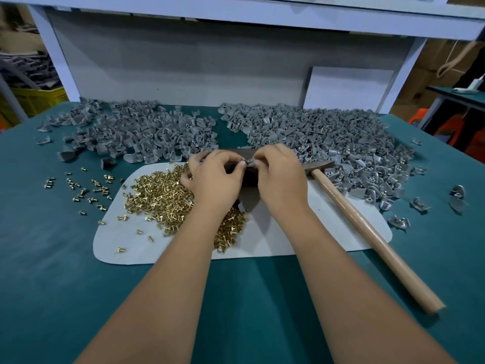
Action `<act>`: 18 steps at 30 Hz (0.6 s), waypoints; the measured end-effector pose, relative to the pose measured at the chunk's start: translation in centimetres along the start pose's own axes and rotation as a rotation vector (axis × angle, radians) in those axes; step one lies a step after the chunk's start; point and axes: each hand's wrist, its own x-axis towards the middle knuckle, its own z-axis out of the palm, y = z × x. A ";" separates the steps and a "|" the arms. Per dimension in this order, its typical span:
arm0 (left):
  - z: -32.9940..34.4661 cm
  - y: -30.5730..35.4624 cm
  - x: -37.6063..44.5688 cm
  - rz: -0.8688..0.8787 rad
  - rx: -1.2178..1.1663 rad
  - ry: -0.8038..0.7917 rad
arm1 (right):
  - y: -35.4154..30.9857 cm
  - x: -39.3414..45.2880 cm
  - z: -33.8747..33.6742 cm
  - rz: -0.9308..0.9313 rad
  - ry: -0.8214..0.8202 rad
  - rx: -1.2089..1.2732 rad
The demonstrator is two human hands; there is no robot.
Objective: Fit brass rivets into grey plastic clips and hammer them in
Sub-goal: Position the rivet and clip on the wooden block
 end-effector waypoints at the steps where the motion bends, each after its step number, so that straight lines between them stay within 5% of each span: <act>1: -0.1 0.1 0.1 -0.041 -0.059 0.005 | 0.0 -0.1 -0.3 0.000 0.028 0.036; 6: -2.0 0.0 1.0 -0.160 -0.543 0.071 | -1.2 -0.4 -1.0 -0.039 -0.085 0.086; 11: -4.1 -0.8 1.9 -0.208 -0.792 0.258 | -2.8 -0.9 -0.4 -0.086 -0.166 -0.138; 14: -4.7 -1.1 2.2 -0.257 -0.929 0.266 | -4.6 -1.6 0.2 -0.137 -0.404 0.004; 18: -4.7 -1.3 2.4 -0.350 -1.077 0.233 | -6.1 -2.9 1.3 -0.251 -0.644 -0.120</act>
